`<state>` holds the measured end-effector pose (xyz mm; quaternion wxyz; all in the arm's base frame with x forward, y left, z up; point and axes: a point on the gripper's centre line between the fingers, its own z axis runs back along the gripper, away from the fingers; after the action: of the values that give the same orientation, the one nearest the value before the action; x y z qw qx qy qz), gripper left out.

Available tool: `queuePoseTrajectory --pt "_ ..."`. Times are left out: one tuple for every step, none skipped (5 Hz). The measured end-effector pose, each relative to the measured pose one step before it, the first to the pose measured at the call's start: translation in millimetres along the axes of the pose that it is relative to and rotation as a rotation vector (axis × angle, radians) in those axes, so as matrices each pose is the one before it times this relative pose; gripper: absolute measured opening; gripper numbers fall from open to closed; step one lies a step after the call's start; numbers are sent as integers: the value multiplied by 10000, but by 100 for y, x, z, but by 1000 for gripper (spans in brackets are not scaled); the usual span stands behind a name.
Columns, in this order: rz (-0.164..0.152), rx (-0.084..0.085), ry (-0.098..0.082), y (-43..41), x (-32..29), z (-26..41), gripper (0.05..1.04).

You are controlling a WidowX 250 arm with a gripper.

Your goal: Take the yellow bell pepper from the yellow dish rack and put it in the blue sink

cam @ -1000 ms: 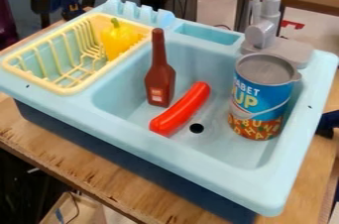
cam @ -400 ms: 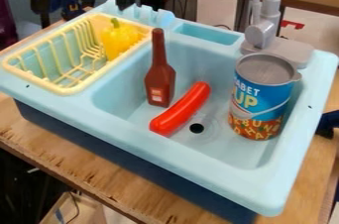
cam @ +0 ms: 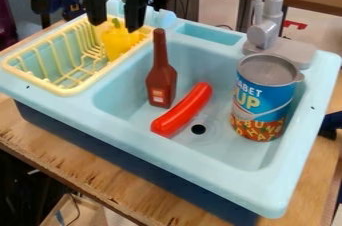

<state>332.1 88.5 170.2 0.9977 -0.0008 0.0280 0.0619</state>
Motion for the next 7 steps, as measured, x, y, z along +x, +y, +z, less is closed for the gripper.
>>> queuePoseTrajectory --pt "-107 4 187 166 490 -238 1001" --pt "29 -66 6 83 148 -266 961" --pt "199 1 -122 883 50 263 688" --pt "76 -32 -5 59 -9 -1 394" --pt "76 -31 -35 221 -22 91 183" --pt "153 -268 -151 261 -47 43 110" --pt "257 -417 152 514 -730 782 100"
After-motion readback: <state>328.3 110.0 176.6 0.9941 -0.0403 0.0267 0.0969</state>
